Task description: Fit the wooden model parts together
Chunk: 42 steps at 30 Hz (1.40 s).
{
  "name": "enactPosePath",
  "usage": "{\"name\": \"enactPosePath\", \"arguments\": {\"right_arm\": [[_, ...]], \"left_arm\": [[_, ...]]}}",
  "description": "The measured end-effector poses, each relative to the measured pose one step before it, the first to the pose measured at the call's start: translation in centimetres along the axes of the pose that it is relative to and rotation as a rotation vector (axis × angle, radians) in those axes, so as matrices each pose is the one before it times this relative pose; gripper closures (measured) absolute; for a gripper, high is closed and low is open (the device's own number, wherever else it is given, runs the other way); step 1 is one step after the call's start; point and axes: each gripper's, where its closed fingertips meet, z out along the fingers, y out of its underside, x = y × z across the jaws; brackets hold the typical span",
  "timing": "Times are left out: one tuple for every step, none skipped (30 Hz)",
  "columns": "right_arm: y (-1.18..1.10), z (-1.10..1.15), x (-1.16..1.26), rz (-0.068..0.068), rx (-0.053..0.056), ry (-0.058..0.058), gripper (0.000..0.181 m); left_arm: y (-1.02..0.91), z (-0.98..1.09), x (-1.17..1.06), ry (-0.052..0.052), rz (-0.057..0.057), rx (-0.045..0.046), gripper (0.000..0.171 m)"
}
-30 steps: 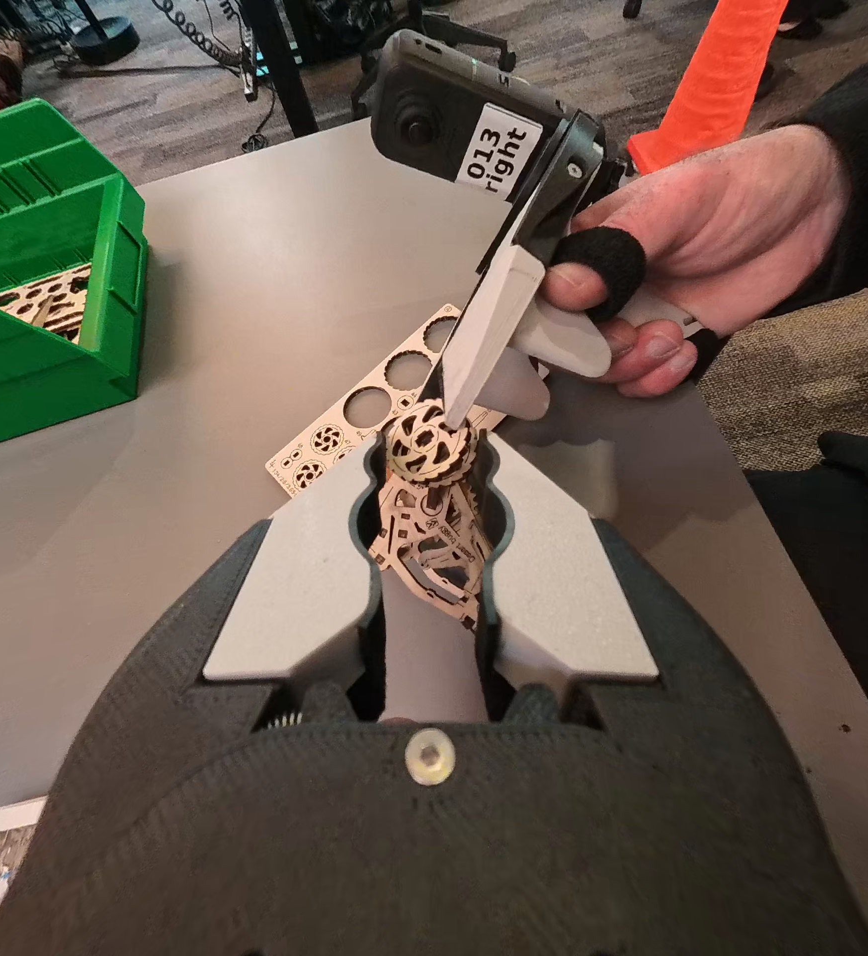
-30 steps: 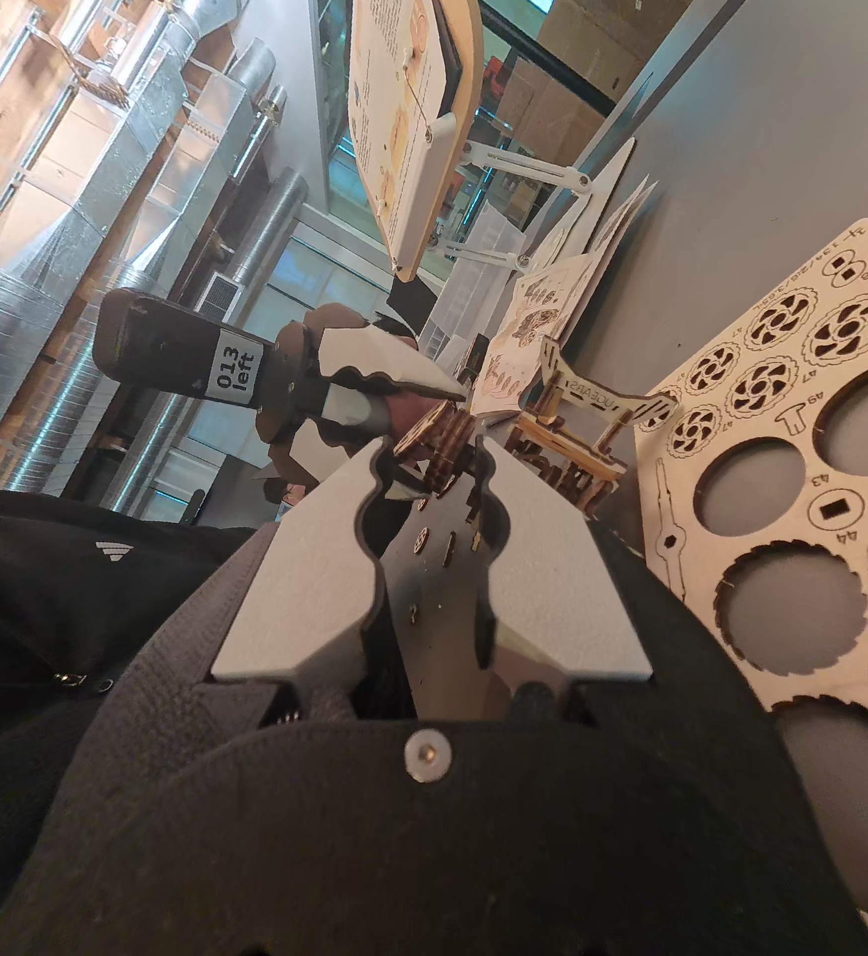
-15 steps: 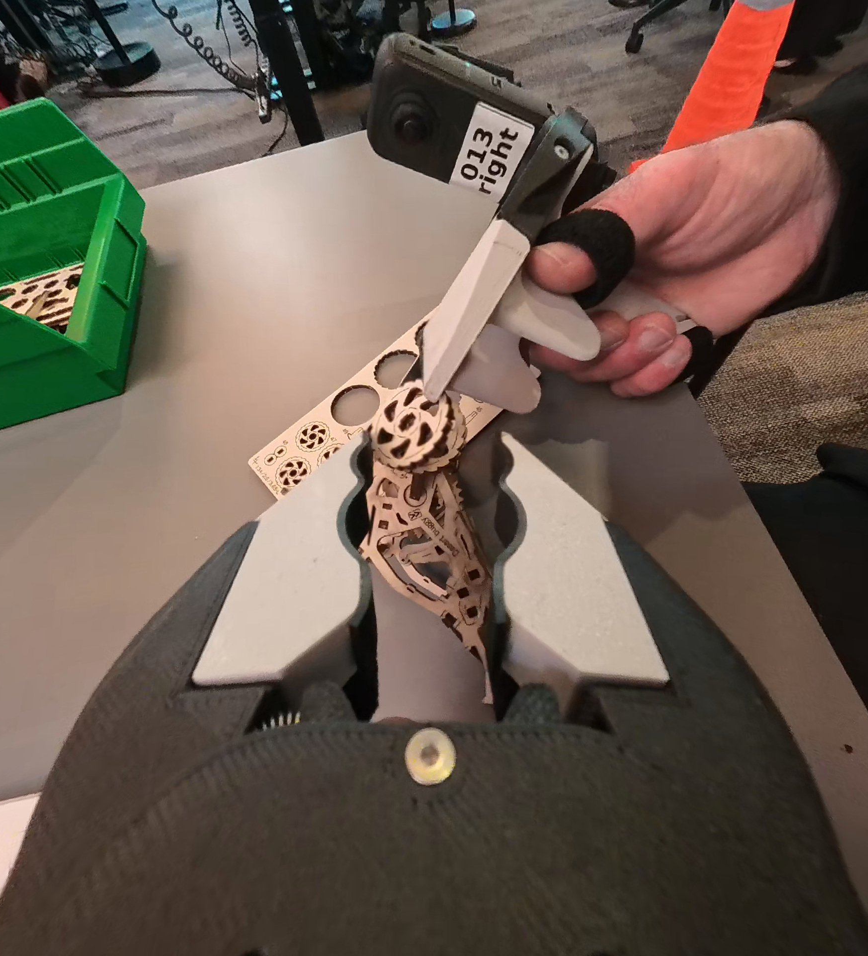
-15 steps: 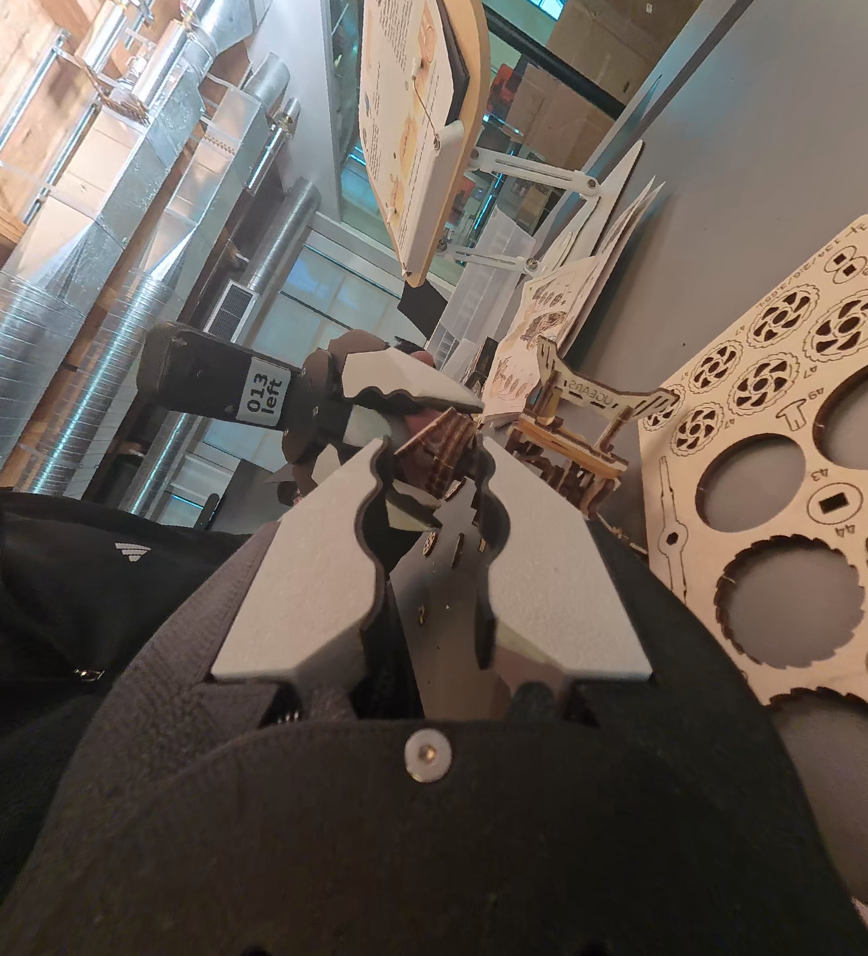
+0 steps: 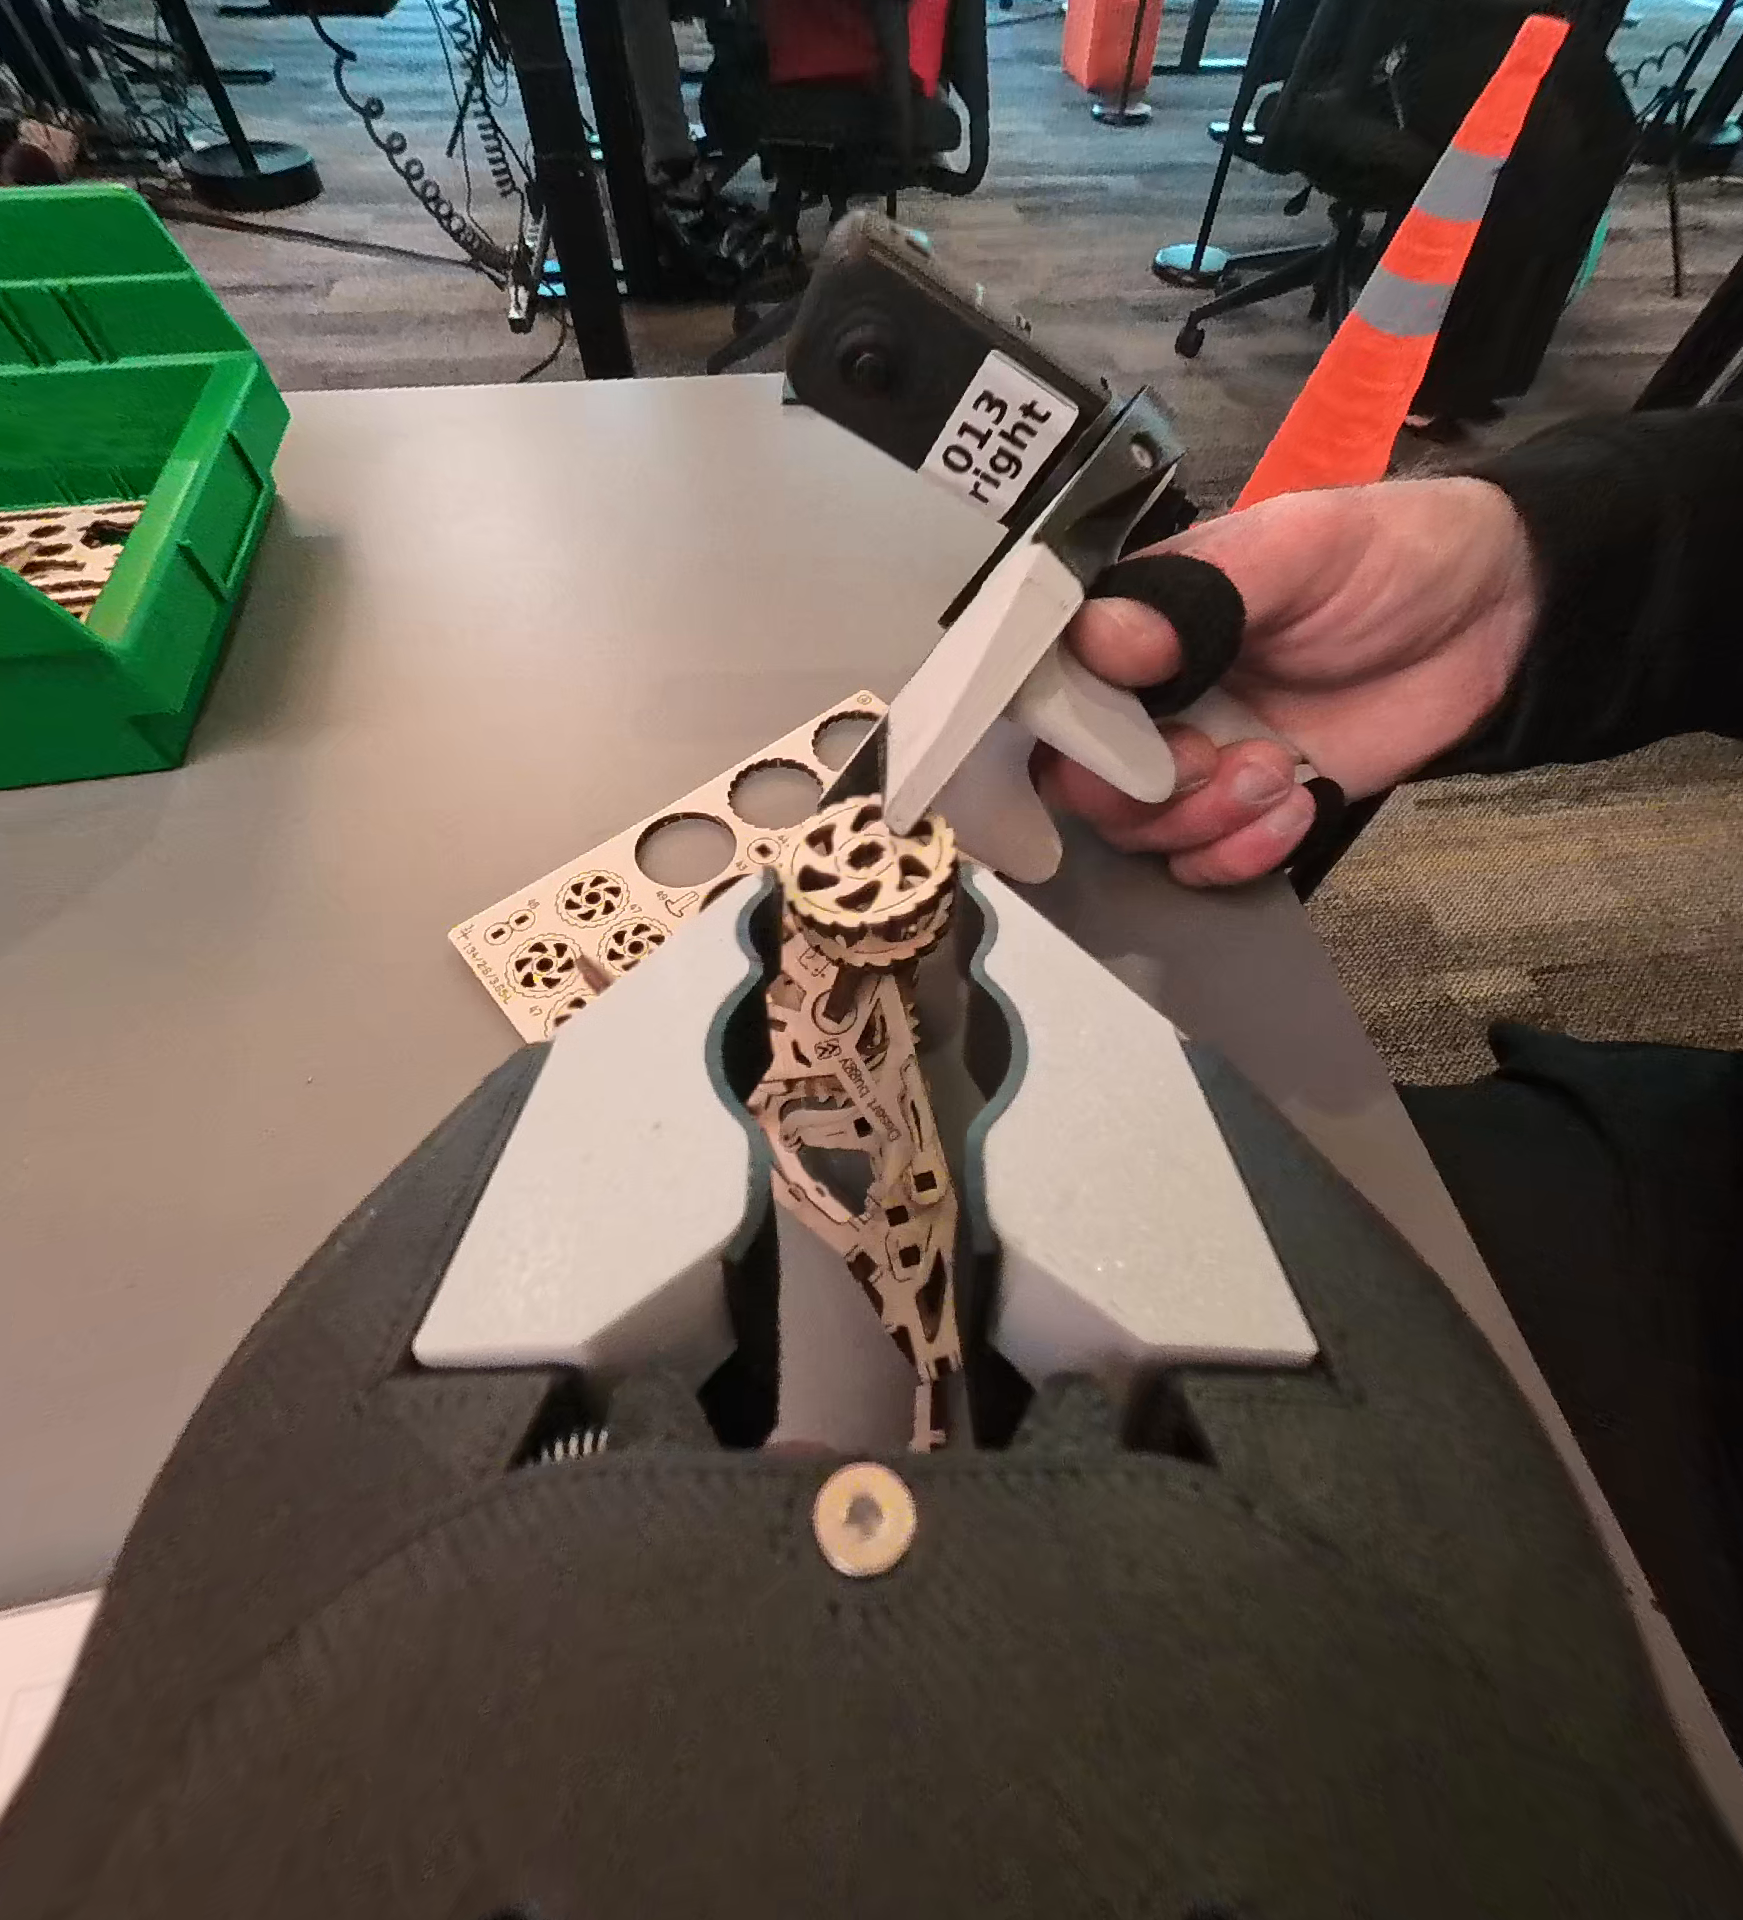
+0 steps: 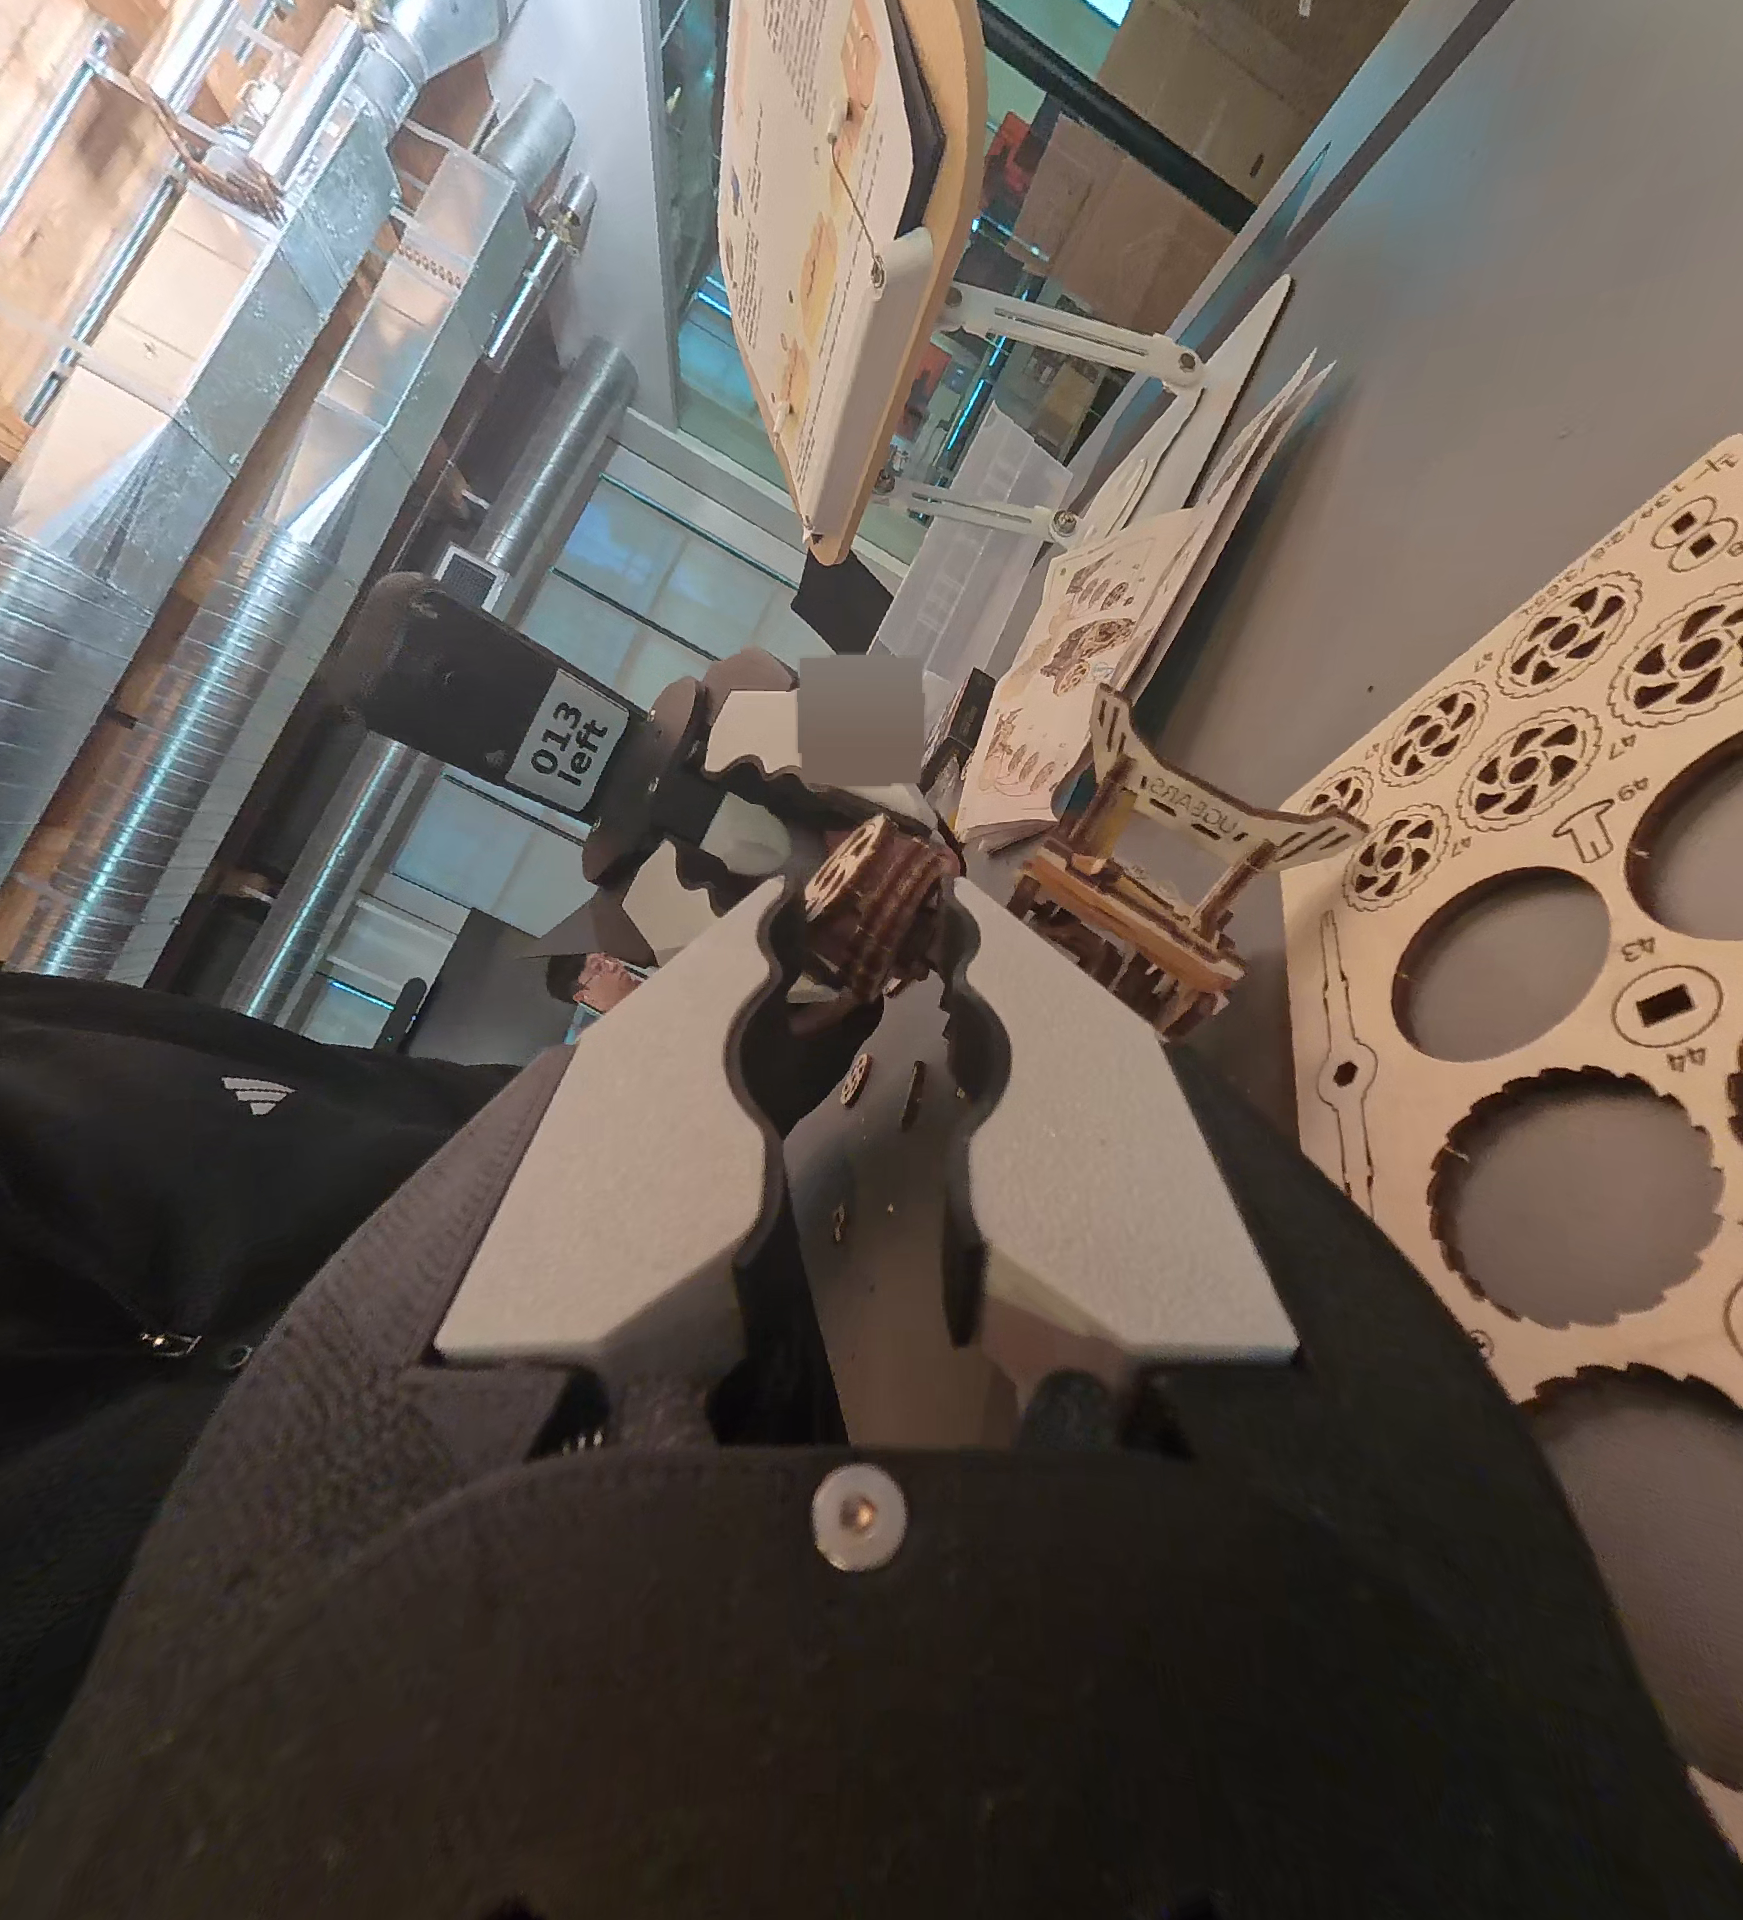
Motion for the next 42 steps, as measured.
{"name": "enactPosePath", "arguments": {"right_arm": [[0.029,-0.003,0.000,-0.0073,-0.0031,0.0046,0.158],[0.038,0.009,-0.023,-0.0100,-0.0049,0.0040,0.158],[0.029,0.010,-0.051,-0.0084,-0.0031,0.0028,0.158],[0.010,0.005,-0.009,-0.0084,-0.0008,0.0057,0.156],[0.029,-0.013,0.018,-0.0072,-0.0028,0.0071,0.154],[0.018,-0.034,0.002,-0.0117,-0.0032,0.0073,0.154],[-0.021,-0.050,0.006,-0.0247,-0.0027,0.0151,0.153],[0.003,-0.032,-0.042,-0.0277,-0.0069,0.0171,0.150],[0.072,0.033,-0.085,-0.0270,-0.0123,0.0151,0.147],[0.038,0.010,-0.094,-0.0329,-0.0107,0.0179,0.144],[0.026,-0.009,0.001,-0.0384,-0.0113,0.0255,0.142],[0.020,0.012,0.056,-0.0422,-0.0130,0.0302,0.140],[0.018,0.041,-0.002,-0.0410,-0.0137,0.0279,0.137],[-0.033,0.049,0.002,-0.0356,-0.0094,0.0261,0.135],[0.038,0.071,0.000,-0.0306,-0.0124,0.0233,0.134],[0.168,0.138,-0.014,-0.0243,-0.0196,0.0148,0.132],[0.080,0.097,0.008,-0.0190,-0.0100,0.0108,0.132],[0.001,0.013,0.103,-0.0070,-0.0028,0.0094,0.132],[-0.011,-0.021,-0.006,0.0002,-0.0011,-0.0007,0.133],[-0.058,-0.062,0.073,0.0033,0.0038,0.0019,0.135],[-0.034,-0.079,0.087,0.0052,0.0050,0.0001,0.137],[-0.014,-0.077,0.049,0.0109,0.0046,-0.0074,0.137],[-0.047,-0.084,-0.041,0.0220,0.0071,-0.0182,0.138],[-0.078,-0.126,0.025,0.0264,0.0120,-0.0163,0.140],[0.007,-0.090,0.111,0.0150,0.0080,-0.0084,0.143],[0.004,-0.089,0.046,0.0131,0.0069,-0.0106,0.146],[-0.054,-0.077,-0.013,0.0164,0.0090,-0.0138,0.146],[-0.026,-0.068,0.073,0.0144,0.0074,-0.0076,0.149],[0.017,-0.060,0.140,0.0042,0.0047,-0.0010,0.153],[-0.017,-0.049,0.053,0.0067,0.0052,-0.0057,0.154],[-0.048,-0.047,0.038,0.0116,0.0054,-0.0061,0.154],[-0.031,-0.041,0.077,0.0067,0.0031,-0.0015,0.156],[-0.010,-0.053,0.107,0.0037,0.0013,0.0009,0.159],[-0.022,-0.040,0.029,0.0062,0.0028,-0.0027,0.159],[-0.031,-0.044,0.017,0.0086,0.0027,-0.0031,0.160],[-0.006,-0.019,0.030,0.0019,0.0007,-0.0006,0.160],[0.007,-0.004,-0.008,0.0008,0.0011,-0.0017,0.160],[-0.018,-0.002,-0.005,0.0022,0.0003,-0.0011,0.160],[-0.017,0.001,0.016,0.0016,0.0006,-0.0005,0.160],[-0.027,-0.006,0.027,0.0024,0.0017,-0.0009,0.161],[-0.024,-0.008,0.019,0.0027,0.0015,-0.0013,0.160],[-0.002,0.000,-0.009,0.0053,-0.0003,-0.0030,0.161]], "left_arm": [[0.011,0.024,0.032,0.0013,-0.0043,0.00494,0.142],[-0.053,0.001,0.011,0.0020,-0.0067,0.00752,0.142],[-0.102,-0.014,0.014,0.0034,-0.0037,0.01049,0.142],[-0.017,-0.004,-0.055,0.0001,-0.0014,0.00432,0.142],[0.057,-0.002,-0.086,-0.0019,-0.0001,-0.00140,0.142],[0.017,0.006,-0.063,-0.0006,0.0035,0.00109,0.142],[0.016,0.028,0.012,0.0019,0.0047,0.00151,0.142],[0.101,0.055,0.063,0.0049,0.0036,-0.00423,0.142],[-0.018,0.005,-0.015,-0.0028,0.0070,0.00360,0.142],[0.047,0.007,-0.032,-0.0028,0.0047,-0.00053,0.142],[0.075,0.037,-0.032,-0.0021,0.0027,-0.00226,0.142],[0.089,0.046,-0.079,-0.0054,0.0039,-0.00292,0.142],[0.029,0.049,-0.012,-0.0028,0.0057,0.00047,0.142],[0.003,0.052,0.015,-0.0011,0.0049,0.00070,0.142],[-0.016,0.058,0.006,-0.0015,0.0051,-0.00072,0.142],[-0.007,0.060,0.003,-0.0024,0.0062,-0.00269,0.142],[0.025,0.070,0.024,-0.0019,0.0068,-0.00404,0.142],[0.108,0.067,-0.079,-0.0087,0.0118,-0.00888,0.142],[-0.010,0.030,-0.036,-0.0061,0.0105,-0.00278,0.142],[0.021,0.031,0.023,0.0007,0.0036,-0.00542,0.142],[0.012,0.052,0.007,-0.0002,0.0028,-0.00340,0.143],[-0.040,0.052,-0.007,-0.0043,0.0058,0.00099,0.142],[-0.046,0.065,0.093,0.0027,0.0020,-0.00091,0.143],[-0.014,0.063,0.054,0.0009,0.0021,-0.00369,0.142],[-0.033,0.050,0.031,-0.0009,0.0062,-0.00268,0.142],[-0.040,0.050,0.021,0.0007,0.0034,-0.00275,0.140],[-0.012,0.081,0.049,0.0042,-0.0010,-0.00327,0.140],[-0.007,0.071,0.023,0.0032,-0.0020,-0.00315,0.140],[-0.028,0.052,0.042,0.0029,0.0020,-0.00282,0.139],[-0.030,0.046,0.004,-0.0002,0.0041,-0.00255,0.139],[-0.006,0.033,-0.028,0.0004,0.0005,-0.00277,0.139],[-0.003,0.030,-0.022,0.0019,-0.0031,-0.00261,0.138],[-0.002,0.032,0.037,0.0045,-0.0019,-0.00201,0.138],[0.005,0.027,0.000,0.0006,-0.0007,-0.00051,0.138],[0.017,0.020,-0.006,0.0022,-0.0035,-0.00005,0.138],[0.074,0.041,0.015,0.0044,-0.0070,-0.00413,0.137],[0.184,0.085,-0.037,-0.0005,-0.0065,-0.01150,0.135],[0.169,0.021,-0.206,-0.0143,-0.0042,-0.00958,0.130],[0.078,-0.107,-0.128,-0.0110,-0.0047,-0.00223,0.129],[-0.058,-0.225,-0.071,-0.0101,-0.0050,0.00669,0.128],[-0.201,-0.357,-0.111,-0.0192,0.0021,0.00849,0.127],[-0.392,-0.474,-0.147,-0.0291,0.0222,0.01422,0.127]]}}
